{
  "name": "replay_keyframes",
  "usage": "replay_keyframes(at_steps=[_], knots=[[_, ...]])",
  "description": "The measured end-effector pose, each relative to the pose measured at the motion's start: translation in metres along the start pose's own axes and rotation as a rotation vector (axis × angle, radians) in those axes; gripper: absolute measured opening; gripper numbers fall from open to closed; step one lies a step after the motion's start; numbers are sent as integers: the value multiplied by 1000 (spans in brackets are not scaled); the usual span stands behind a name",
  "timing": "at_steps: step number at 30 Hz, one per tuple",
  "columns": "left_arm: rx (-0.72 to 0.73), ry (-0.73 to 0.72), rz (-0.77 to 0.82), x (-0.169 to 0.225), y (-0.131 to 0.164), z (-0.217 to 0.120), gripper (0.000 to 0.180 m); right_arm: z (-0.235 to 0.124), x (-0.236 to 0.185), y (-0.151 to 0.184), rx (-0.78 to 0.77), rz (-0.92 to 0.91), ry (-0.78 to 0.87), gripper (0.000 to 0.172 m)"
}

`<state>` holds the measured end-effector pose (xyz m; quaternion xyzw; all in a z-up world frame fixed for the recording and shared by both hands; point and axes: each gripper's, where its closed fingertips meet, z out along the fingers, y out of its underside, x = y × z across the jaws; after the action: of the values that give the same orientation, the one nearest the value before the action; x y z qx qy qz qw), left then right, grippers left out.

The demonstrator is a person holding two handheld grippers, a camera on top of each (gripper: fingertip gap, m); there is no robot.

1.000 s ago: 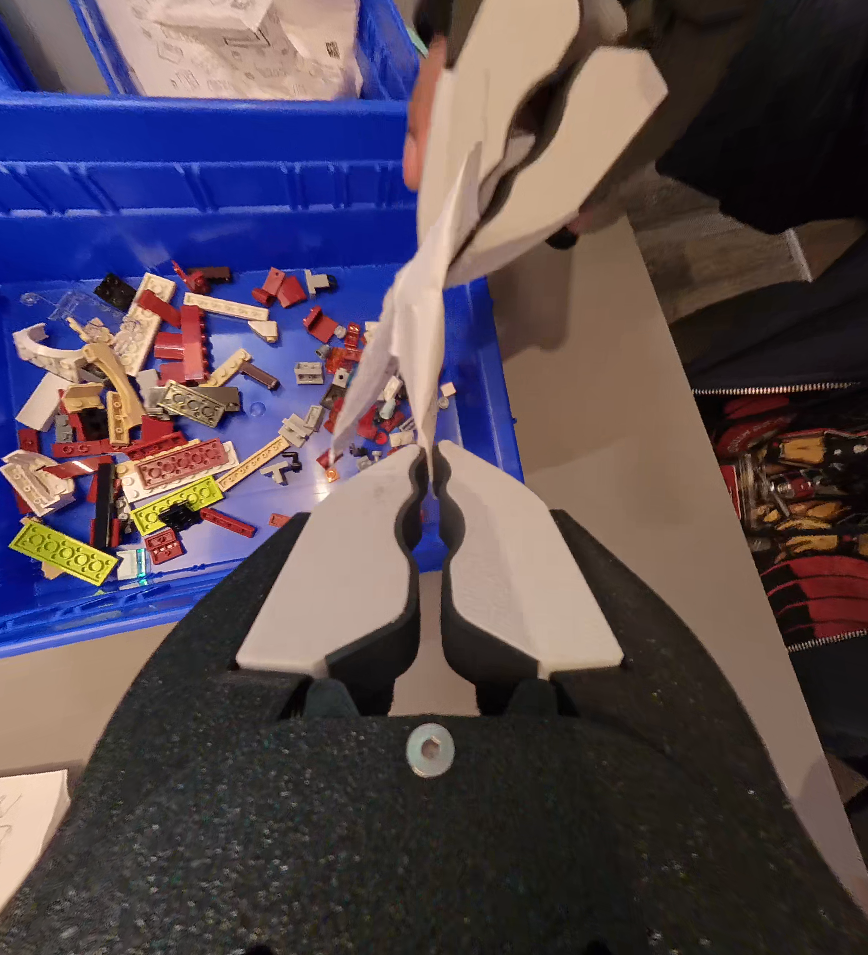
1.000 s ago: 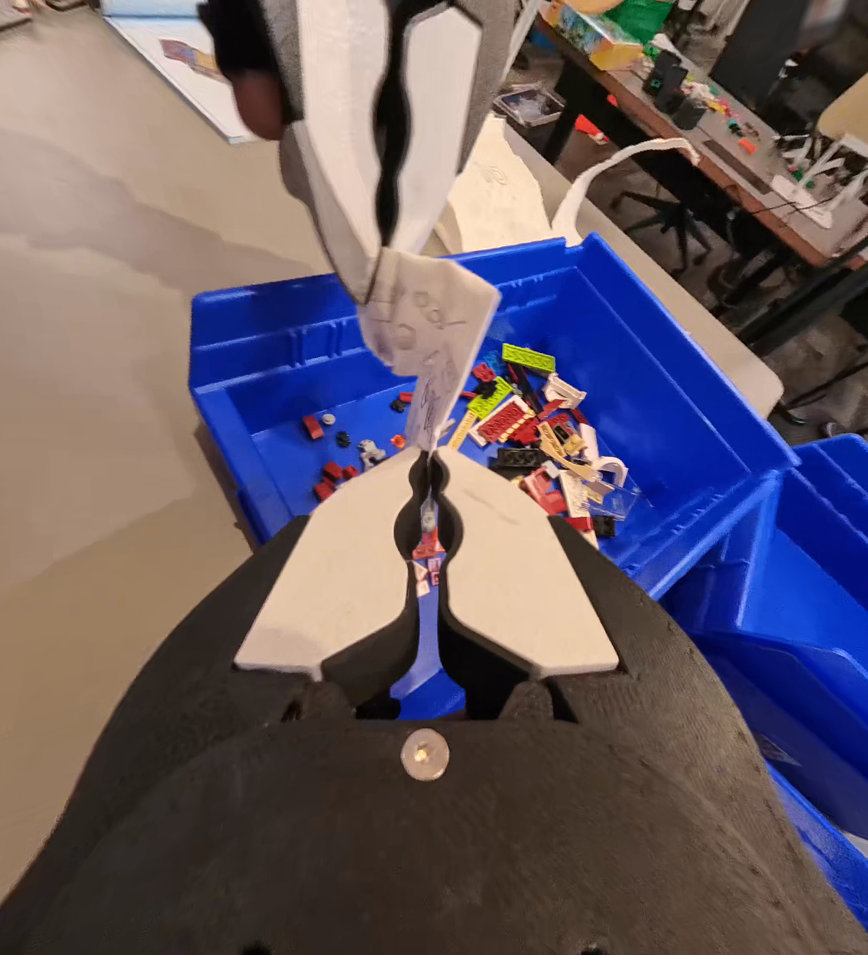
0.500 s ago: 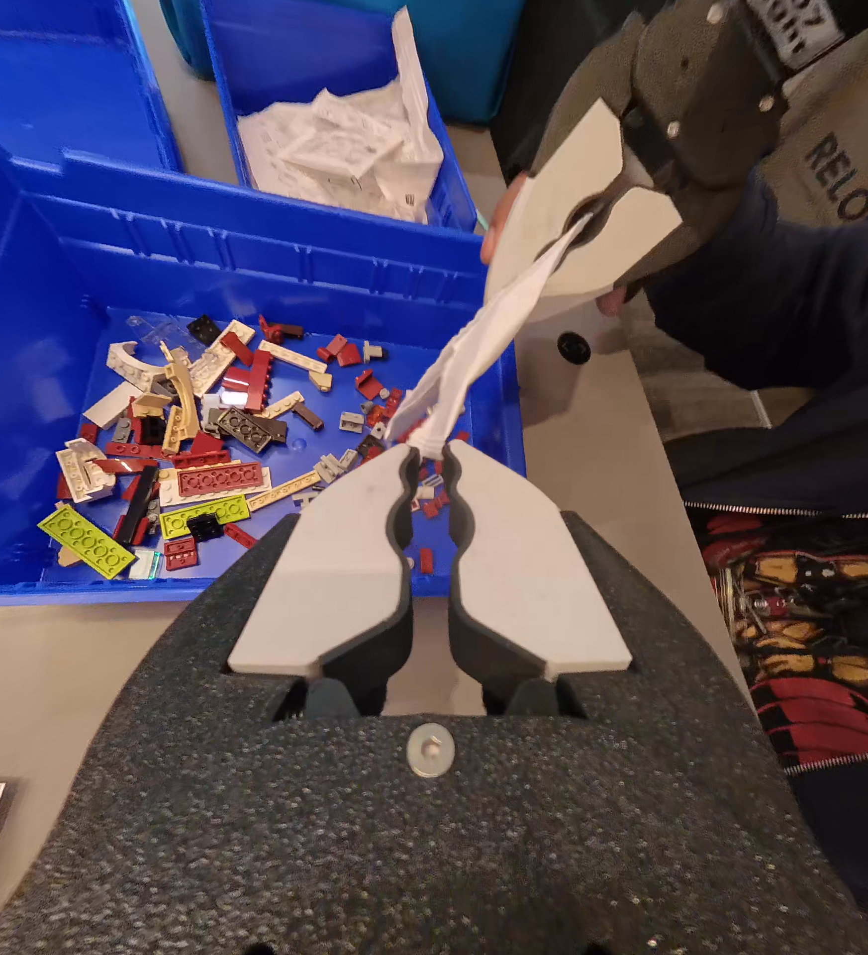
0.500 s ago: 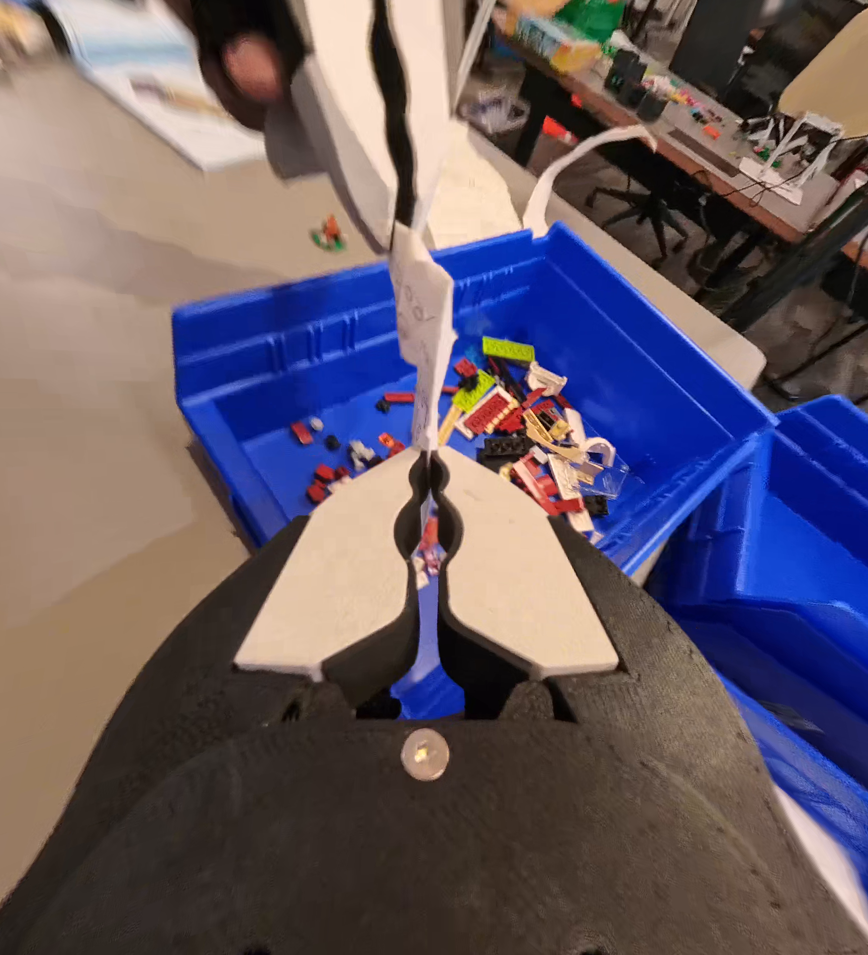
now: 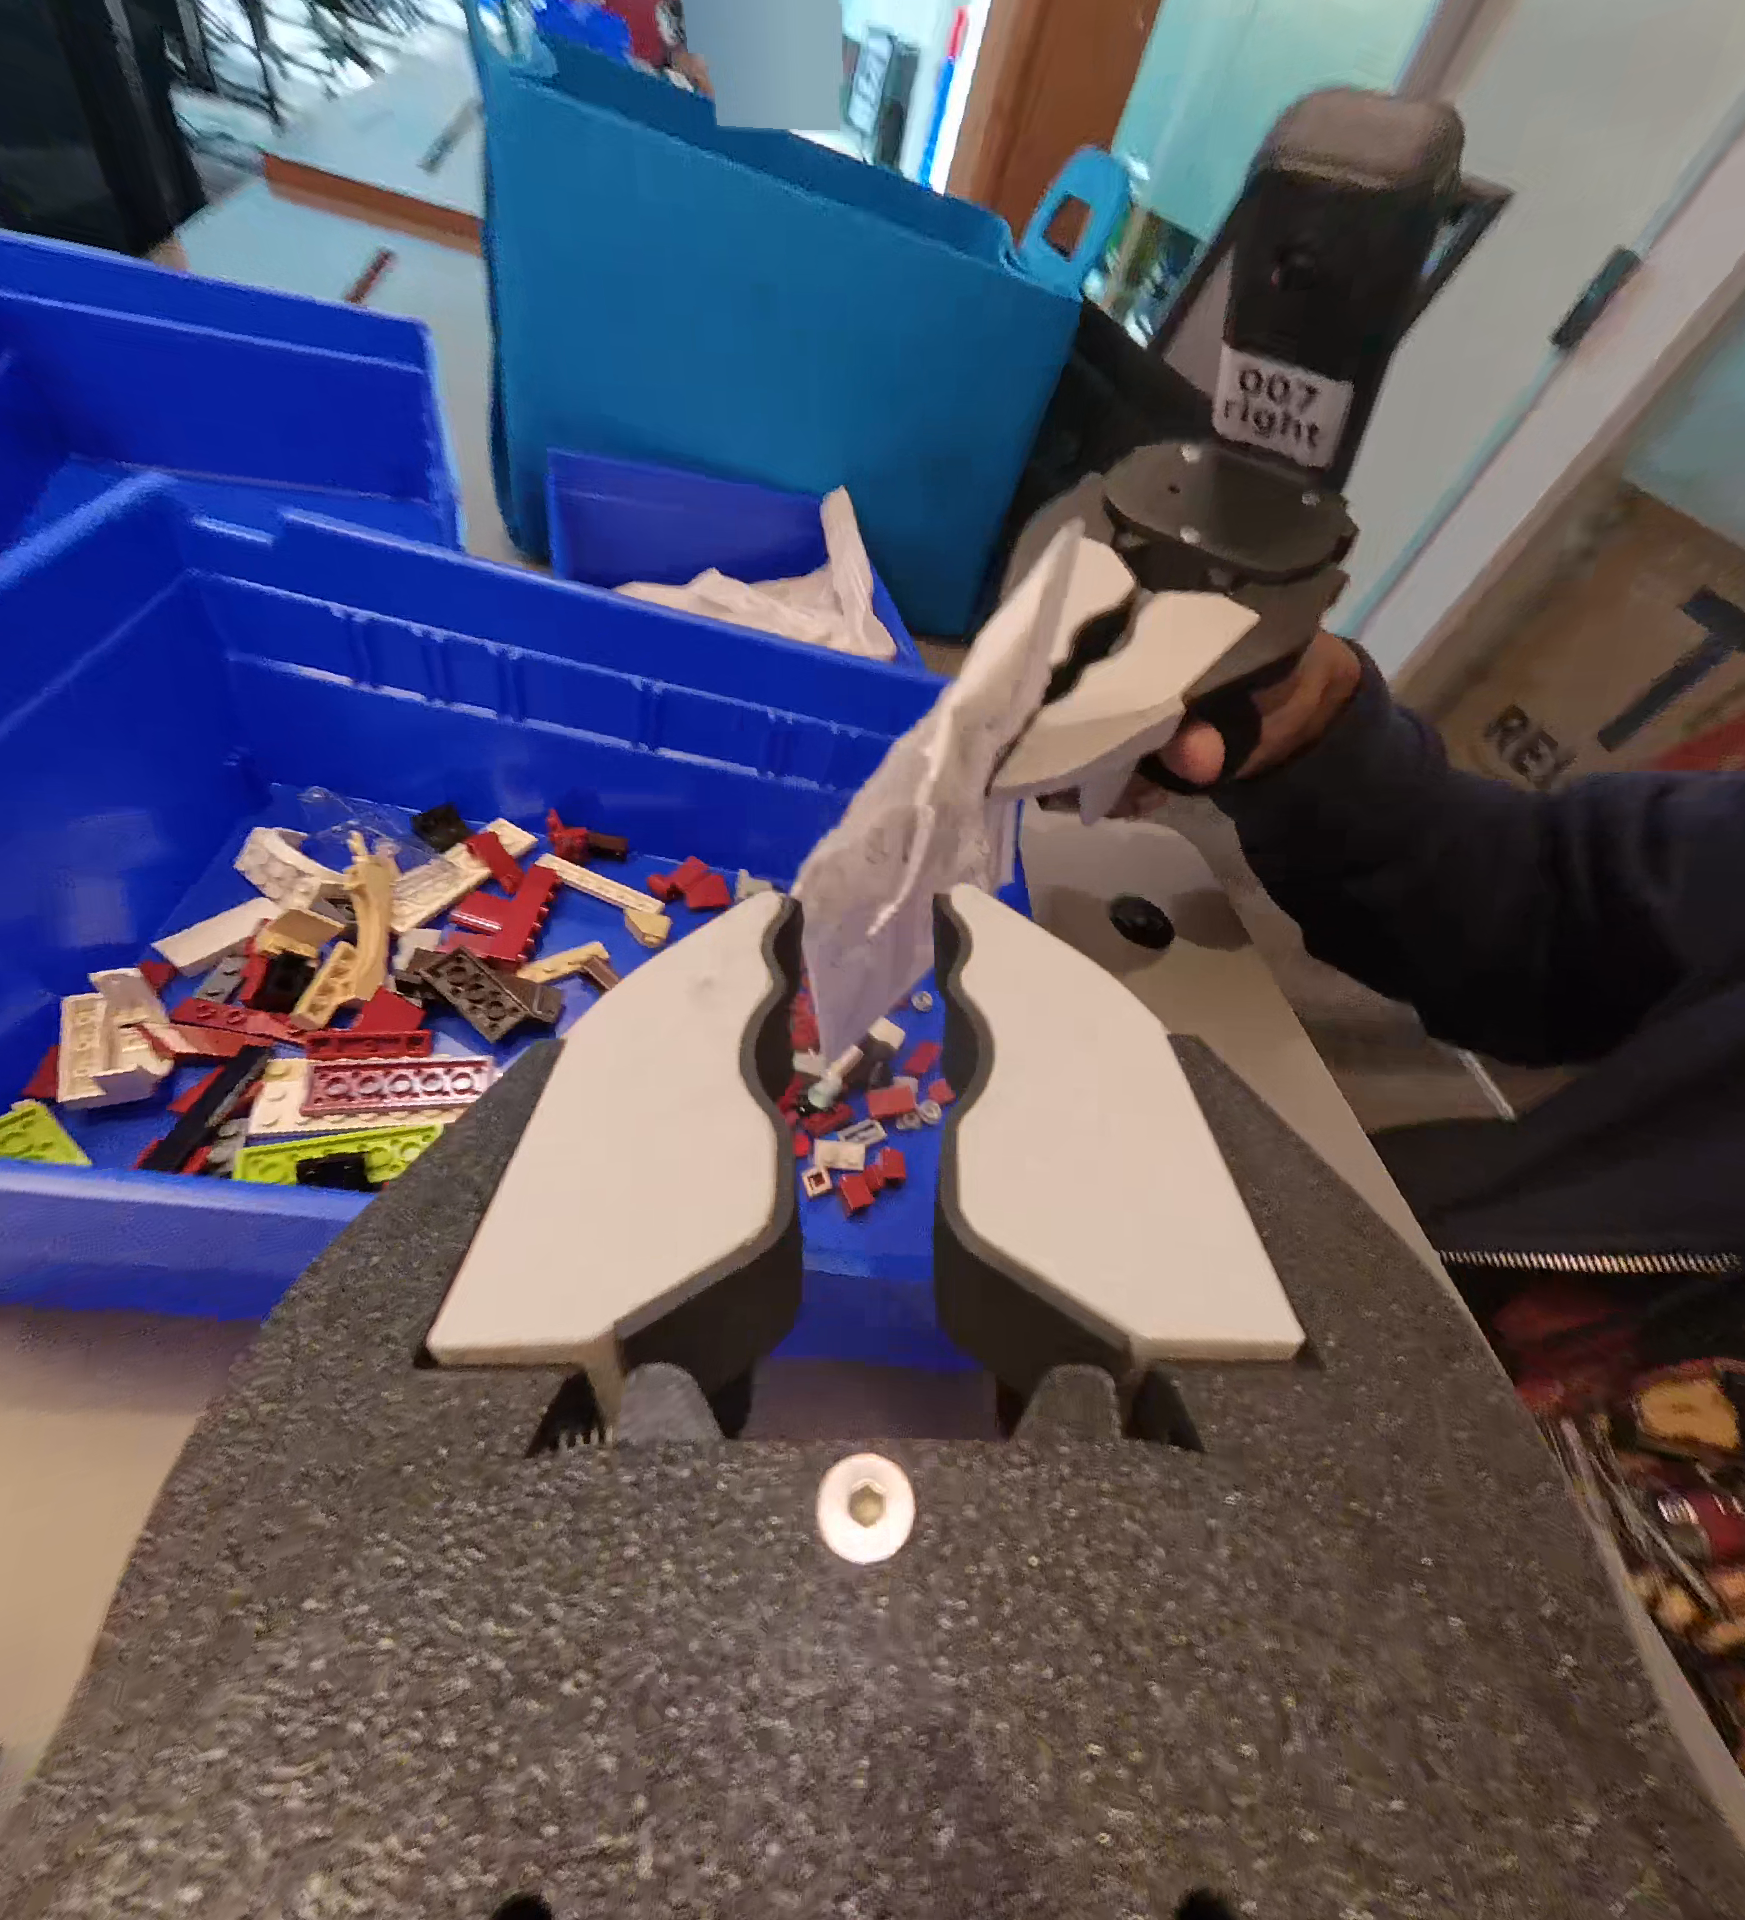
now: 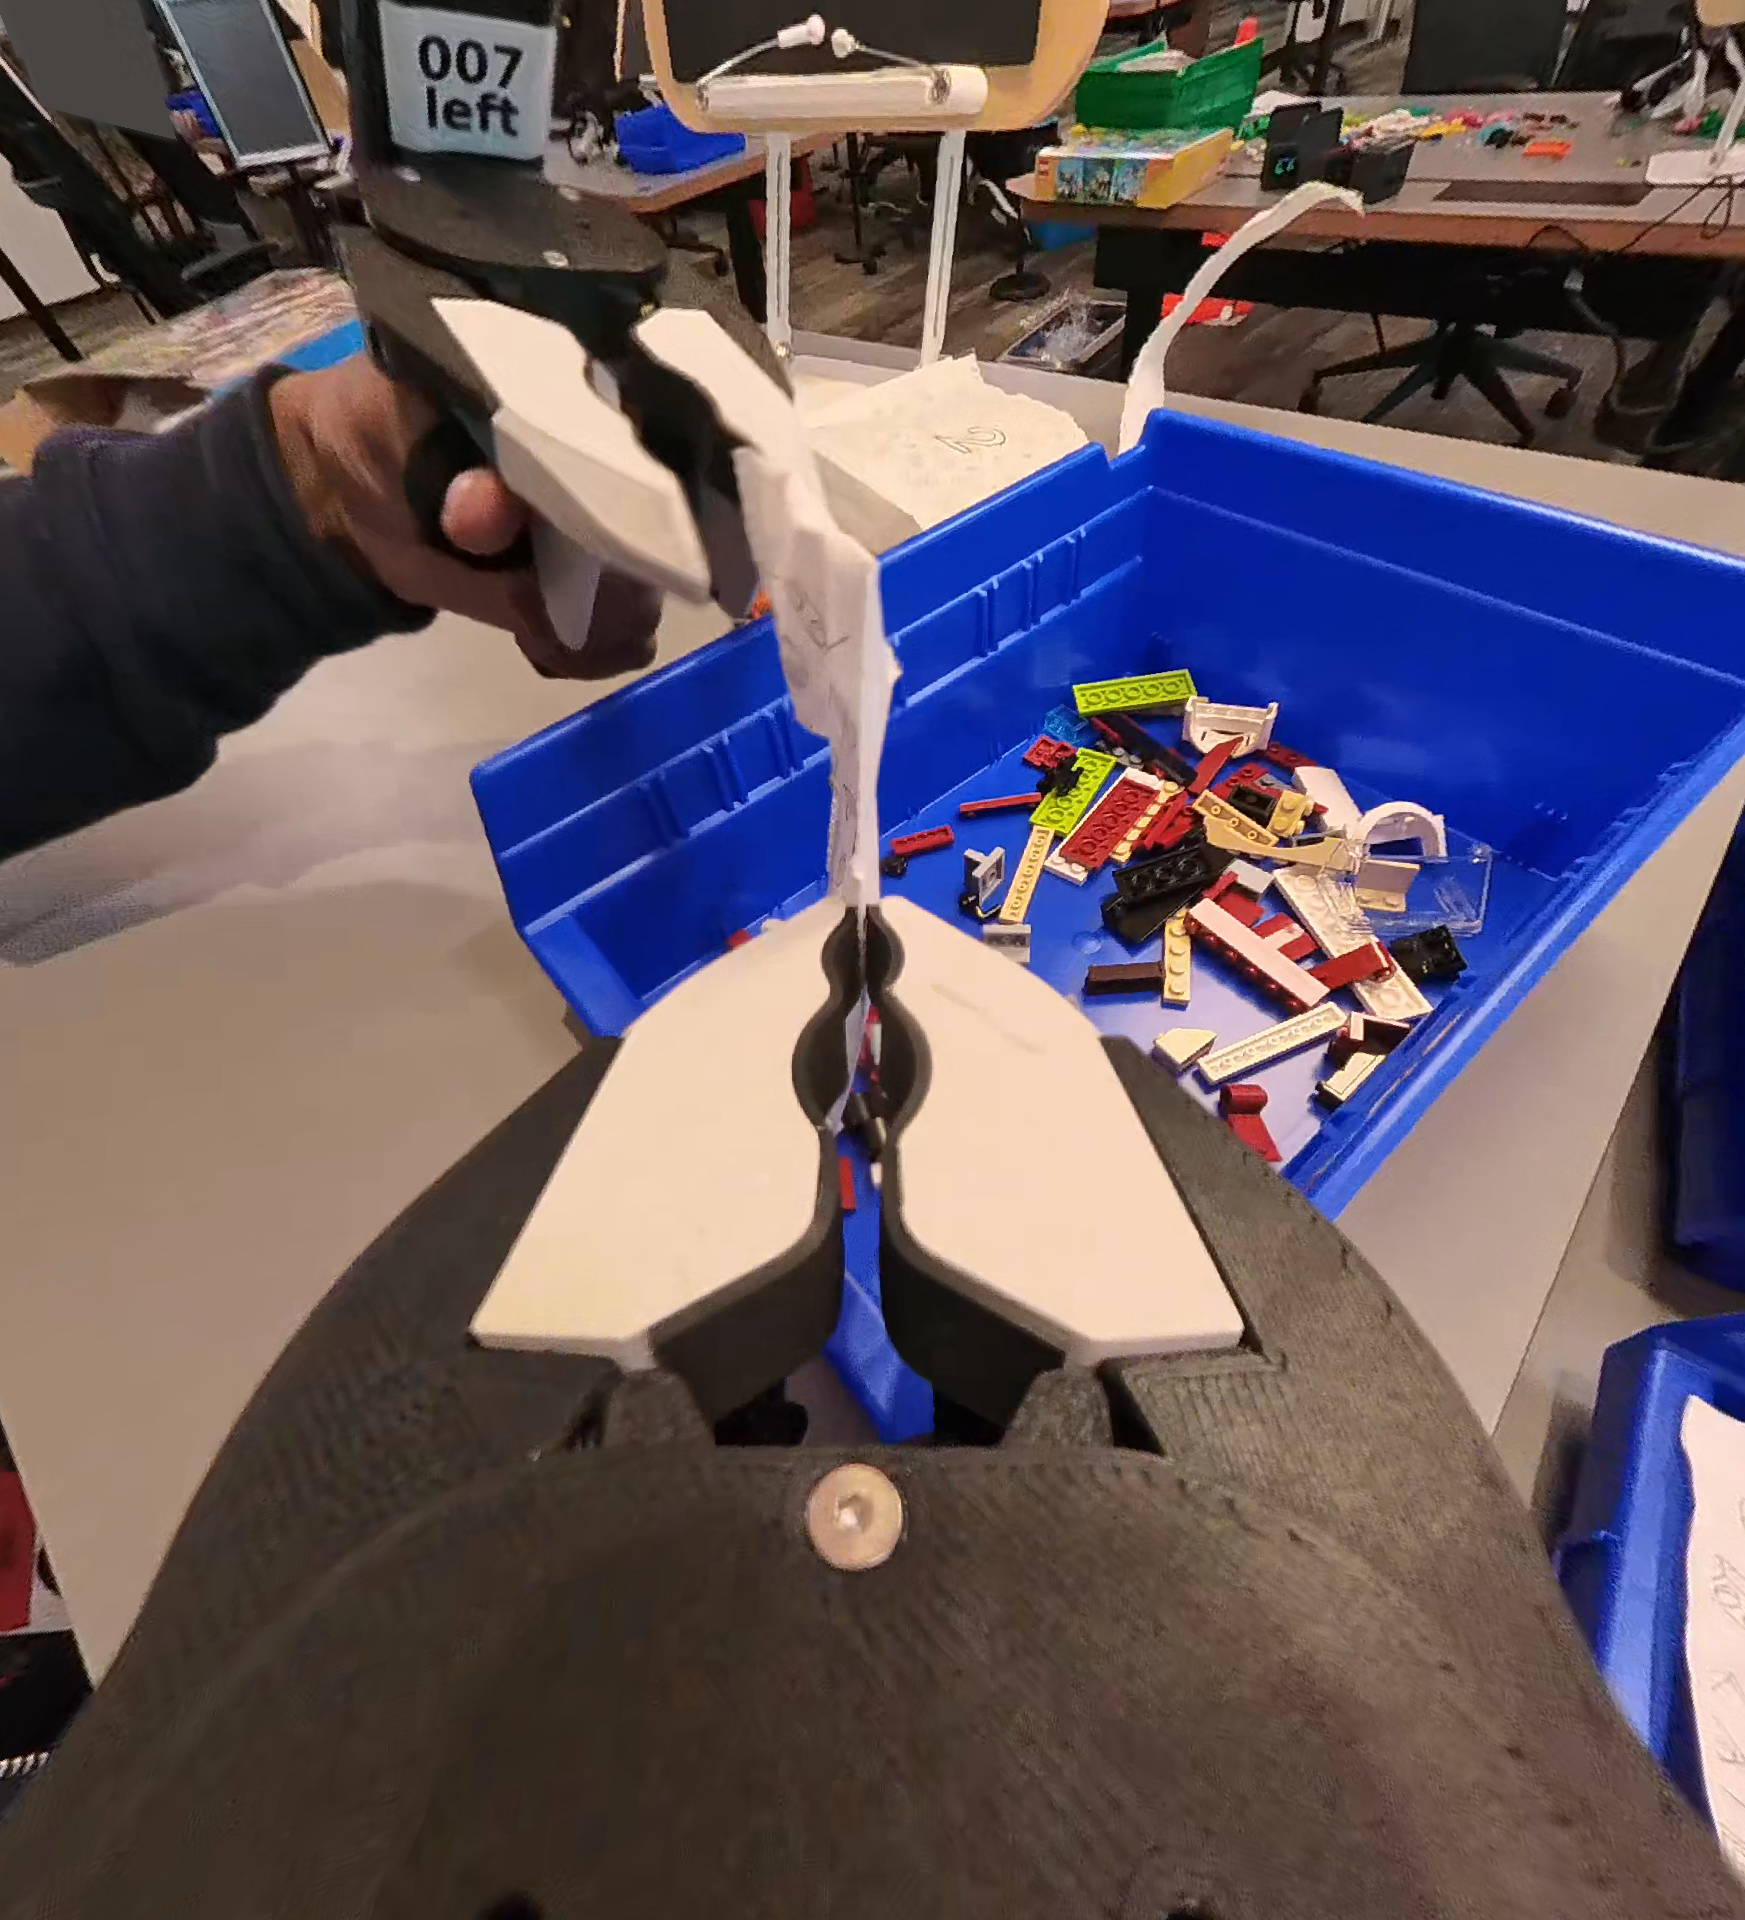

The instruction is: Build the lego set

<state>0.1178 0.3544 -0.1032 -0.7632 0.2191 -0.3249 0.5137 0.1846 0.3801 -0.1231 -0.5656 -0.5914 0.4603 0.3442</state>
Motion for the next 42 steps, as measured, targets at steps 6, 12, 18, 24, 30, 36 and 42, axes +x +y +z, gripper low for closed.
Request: replay_keyframes(at_steps=[6,12,18,24,30,36,42], knots=[[60,32,9,13,-3,8,8,1,-2,-1,-13,-22,7,0],[-5,12,68,21,2,13,2,4,-2,-1,-16,-21,18,0],[-37,54,22,26,4,12,2,5,-4,-2,-6,-21,7,0],[21,79,-149,19,-3,9,1,4,1,-3,-6,-34,40,0],[114,-4,-386,-2,-5,2,1,1,26,3,-91,-272,346,25],[128,-42,-477,-3,-2,2,1,6,4,-32,-27,-738,514,32],[117,-62,-485,2,0,3,1,39,-6,-38,-107,-1060,597,36]])
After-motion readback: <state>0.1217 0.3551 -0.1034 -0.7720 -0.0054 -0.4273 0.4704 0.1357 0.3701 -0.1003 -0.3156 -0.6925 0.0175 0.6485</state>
